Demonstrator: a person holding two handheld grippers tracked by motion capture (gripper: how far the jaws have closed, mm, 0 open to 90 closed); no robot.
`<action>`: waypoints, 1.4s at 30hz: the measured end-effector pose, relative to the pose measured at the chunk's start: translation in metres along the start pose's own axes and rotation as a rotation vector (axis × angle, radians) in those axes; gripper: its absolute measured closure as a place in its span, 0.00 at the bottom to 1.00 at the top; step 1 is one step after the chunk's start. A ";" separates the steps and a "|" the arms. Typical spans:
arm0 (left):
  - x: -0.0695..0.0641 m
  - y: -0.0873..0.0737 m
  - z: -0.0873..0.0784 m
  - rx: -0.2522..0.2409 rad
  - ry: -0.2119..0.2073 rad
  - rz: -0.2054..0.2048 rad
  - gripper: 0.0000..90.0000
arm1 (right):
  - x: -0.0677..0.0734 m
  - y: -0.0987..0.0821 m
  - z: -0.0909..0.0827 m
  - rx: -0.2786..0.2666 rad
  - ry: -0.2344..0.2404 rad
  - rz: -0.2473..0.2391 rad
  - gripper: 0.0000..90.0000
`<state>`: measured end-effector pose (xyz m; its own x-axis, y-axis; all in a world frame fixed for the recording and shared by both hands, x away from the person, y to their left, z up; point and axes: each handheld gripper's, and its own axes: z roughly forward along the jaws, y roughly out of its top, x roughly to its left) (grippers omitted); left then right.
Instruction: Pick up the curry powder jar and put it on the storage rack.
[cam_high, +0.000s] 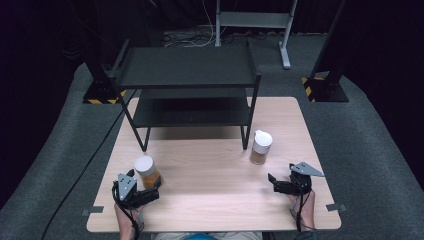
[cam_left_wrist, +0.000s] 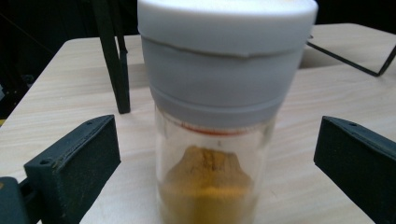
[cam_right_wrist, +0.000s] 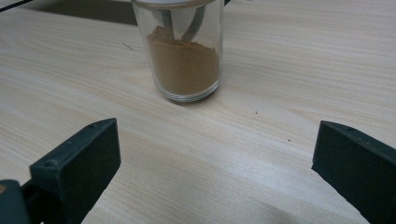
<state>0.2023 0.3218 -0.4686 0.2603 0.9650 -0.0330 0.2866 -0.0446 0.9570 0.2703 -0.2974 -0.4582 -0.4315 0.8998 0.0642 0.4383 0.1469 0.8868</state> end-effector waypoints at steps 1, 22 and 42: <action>0.000 0.000 0.002 -0.004 -0.002 -0.004 0.00 | 0.000 0.000 0.000 0.000 0.000 0.000 0.00; 0.010 -0.005 0.010 -0.034 -0.024 -0.049 0.21 | 0.001 0.000 0.000 0.002 -0.003 -0.002 0.00; 0.022 -0.013 0.010 -0.072 -0.075 -0.062 0.37 | 0.000 -0.001 0.000 -0.005 0.000 0.000 0.00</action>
<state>0.2130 0.3409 -0.4849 0.3137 0.9430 -0.1114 0.2376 0.0356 0.9707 0.2698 -0.2977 -0.4588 -0.4315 0.8998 0.0646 0.4348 0.1447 0.8888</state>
